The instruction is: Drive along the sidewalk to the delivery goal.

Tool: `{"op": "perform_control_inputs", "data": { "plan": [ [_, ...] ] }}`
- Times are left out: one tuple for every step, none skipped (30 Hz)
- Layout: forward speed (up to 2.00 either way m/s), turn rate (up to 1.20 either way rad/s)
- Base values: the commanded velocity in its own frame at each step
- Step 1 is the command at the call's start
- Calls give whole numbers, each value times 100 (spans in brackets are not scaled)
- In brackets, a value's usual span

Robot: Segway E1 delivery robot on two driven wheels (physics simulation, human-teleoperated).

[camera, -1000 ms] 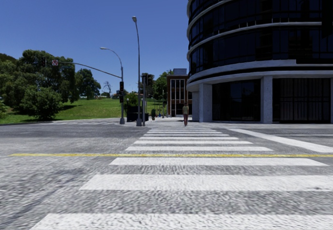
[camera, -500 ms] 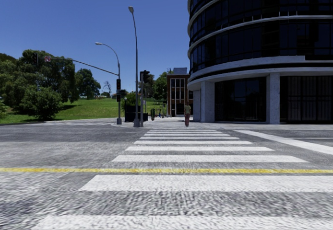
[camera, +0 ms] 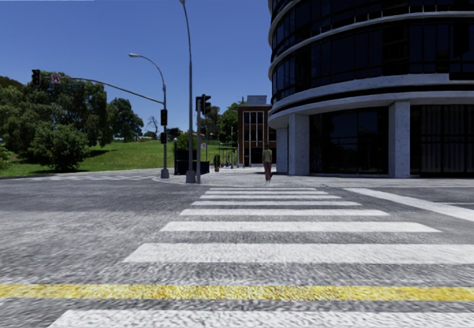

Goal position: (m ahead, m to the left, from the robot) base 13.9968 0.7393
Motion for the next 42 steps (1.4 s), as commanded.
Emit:
{"op": "perform_control_inputs", "data": {
  "plan": [
    [199,0],
    [199,0],
    [199,0],
    [199,0],
    [199,0],
    [199,0],
    [199,0],
    [199,0],
    [199,0],
    [199,0],
    [200,0],
    [200,0],
    [200,0],
    [200,0],
    [200,0],
    [200,0],
    [200,0],
    [200,0],
    [200,0],
    [200,0],
    [200,0],
    [200,0],
    [200,0],
    [200,0],
    [200,0],
    [200,0],
    [200,0],
    [200,0],
    [200,0],
    [200,0],
    [200,0],
    [200,0],
    [200,0],
    [200,0],
    [200,0],
    [200,0],
    [200,0],
    [200,0],
    [200,0],
    [200,0],
    [200,0],
    [200,0]
  ]
}}
